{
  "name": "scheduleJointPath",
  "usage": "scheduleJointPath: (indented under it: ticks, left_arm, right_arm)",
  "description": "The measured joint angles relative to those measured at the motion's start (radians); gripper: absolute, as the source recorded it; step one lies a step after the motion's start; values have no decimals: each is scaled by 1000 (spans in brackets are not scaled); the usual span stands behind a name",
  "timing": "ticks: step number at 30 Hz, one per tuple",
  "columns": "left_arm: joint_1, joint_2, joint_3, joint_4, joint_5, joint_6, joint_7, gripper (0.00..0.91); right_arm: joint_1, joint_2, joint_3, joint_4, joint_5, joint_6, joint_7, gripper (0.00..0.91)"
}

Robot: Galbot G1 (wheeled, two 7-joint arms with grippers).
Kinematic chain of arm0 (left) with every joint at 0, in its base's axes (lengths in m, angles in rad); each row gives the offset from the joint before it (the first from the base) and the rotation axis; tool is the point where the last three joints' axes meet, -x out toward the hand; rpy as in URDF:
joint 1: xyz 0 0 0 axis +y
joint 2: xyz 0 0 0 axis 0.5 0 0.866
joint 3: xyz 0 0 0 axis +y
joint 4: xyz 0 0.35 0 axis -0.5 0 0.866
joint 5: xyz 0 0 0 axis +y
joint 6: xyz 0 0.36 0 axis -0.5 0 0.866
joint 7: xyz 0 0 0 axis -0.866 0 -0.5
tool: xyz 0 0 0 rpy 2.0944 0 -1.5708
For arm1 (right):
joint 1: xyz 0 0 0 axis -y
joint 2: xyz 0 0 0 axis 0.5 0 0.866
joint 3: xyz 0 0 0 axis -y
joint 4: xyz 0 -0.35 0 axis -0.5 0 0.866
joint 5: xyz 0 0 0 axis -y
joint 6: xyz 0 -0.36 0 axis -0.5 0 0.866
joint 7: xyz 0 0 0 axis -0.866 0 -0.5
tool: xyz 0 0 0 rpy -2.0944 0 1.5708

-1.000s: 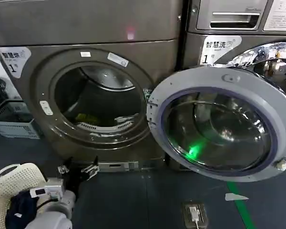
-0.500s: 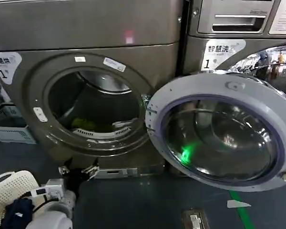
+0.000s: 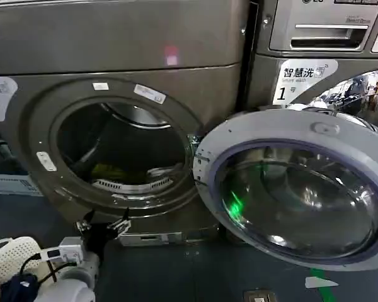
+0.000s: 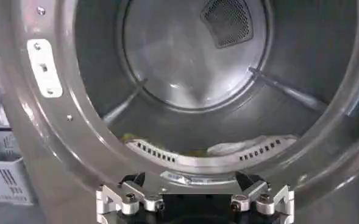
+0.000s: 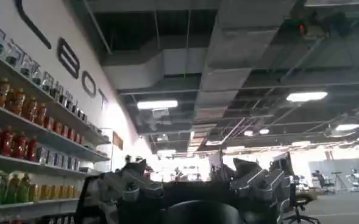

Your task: Grasp the clothes from the dryer.

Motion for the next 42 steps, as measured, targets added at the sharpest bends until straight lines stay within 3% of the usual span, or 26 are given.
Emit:
scheduleJointPath:
  ticks: [42]
  left_arm:
    - [-38,1,-3,42,86,0,38,907]
  right_arm:
    - [7,8,-22,11,-25,15,-7,907]
